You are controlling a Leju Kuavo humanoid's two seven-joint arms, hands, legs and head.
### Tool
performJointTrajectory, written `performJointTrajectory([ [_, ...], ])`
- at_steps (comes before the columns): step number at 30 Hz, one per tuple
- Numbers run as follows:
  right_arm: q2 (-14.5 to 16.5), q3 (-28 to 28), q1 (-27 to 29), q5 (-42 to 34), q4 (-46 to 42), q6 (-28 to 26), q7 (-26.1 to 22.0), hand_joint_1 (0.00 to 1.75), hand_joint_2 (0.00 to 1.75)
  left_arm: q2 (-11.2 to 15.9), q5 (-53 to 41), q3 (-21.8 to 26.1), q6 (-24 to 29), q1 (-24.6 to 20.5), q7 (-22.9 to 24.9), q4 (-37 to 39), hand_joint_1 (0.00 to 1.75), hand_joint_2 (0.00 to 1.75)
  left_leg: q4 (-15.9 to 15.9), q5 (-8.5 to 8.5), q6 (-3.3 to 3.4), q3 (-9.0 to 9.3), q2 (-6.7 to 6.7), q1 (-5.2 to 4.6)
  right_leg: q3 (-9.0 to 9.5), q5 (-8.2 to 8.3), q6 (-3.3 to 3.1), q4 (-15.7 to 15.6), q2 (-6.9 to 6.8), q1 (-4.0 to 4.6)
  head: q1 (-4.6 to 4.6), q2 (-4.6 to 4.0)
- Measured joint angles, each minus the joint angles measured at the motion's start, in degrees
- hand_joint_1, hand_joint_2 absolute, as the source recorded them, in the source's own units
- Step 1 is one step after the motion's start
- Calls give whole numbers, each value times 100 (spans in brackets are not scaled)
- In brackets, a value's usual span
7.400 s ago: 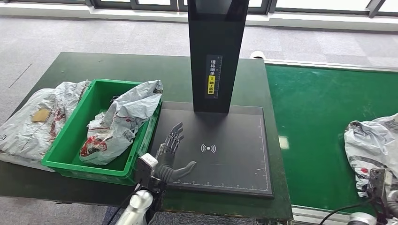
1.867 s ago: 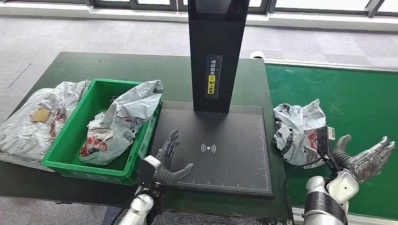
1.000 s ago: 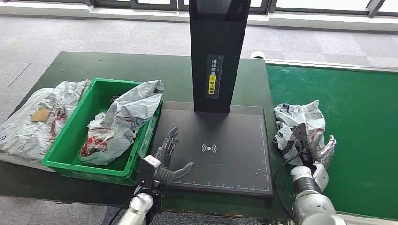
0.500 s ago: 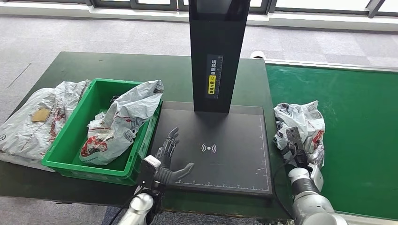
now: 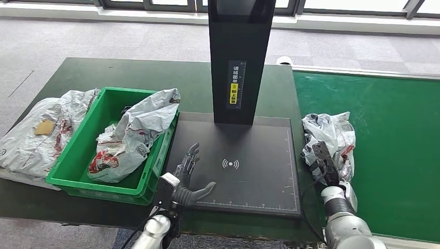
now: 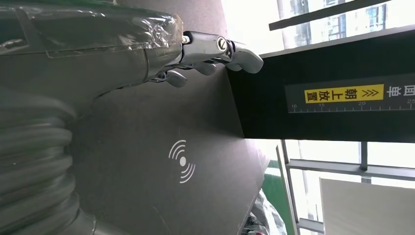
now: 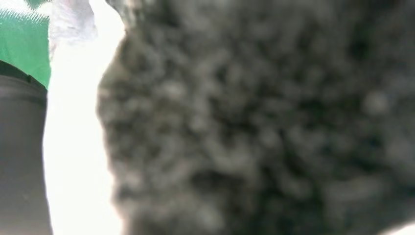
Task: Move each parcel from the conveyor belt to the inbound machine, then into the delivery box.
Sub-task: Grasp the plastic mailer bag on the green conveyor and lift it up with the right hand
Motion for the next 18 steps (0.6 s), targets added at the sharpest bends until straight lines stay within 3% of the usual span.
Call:
performJointTrajectory([
  [7, -5, 0, 8, -43, 1, 581, -396, 0, 0, -1, 6, -26, 16, -11, 0, 56, 0, 175, 0, -2, -1, 7, 25, 1, 0, 5, -3, 0, 26, 1, -2, 0],
  [10, -4, 3, 25, -42, 1, 804, -641, 3, 131, -1, 8, -39, 24, -15, 0, 64, 0, 175, 0, -2, -1, 9, 30, 1, 0, 7, -2, 0, 32, 1, -2, 0],
  [11, -3, 7, 40, -43, 1, 879, -752, 11, 175, -1, 5, -51, 22, -18, 0, 72, 0, 175, -1, -2, -1, 10, 32, 1, 0, 7, -3, 0, 34, 1, -2, 0],
  [14, -3, 23, 91, -50, 1, 1095, -1138, 139, 175, -1, -14, -92, 12, -31, 0, 101, 0, 175, -1, -2, -2, 12, 43, 2, 0, 11, -6, 0, 44, 2, -1, 0],
  [15, -3, 34, 112, -52, 1, 1161, -1287, 175, 175, -1, -20, -102, 8, -34, 0, 110, 0, 175, -1, -3, -2, 14, 47, 2, -1, 12, -7, 0, 48, 3, -1, 0],
  [18, -4, 94, 186, -68, -1, 1302, -1702, 175, 175, -1, -26, -116, -5, -40, 0, 135, 0, 175, -1, -4, -5, 17, 60, 4, -1, 13, -8, 0, 61, 4, -1, 0],
])
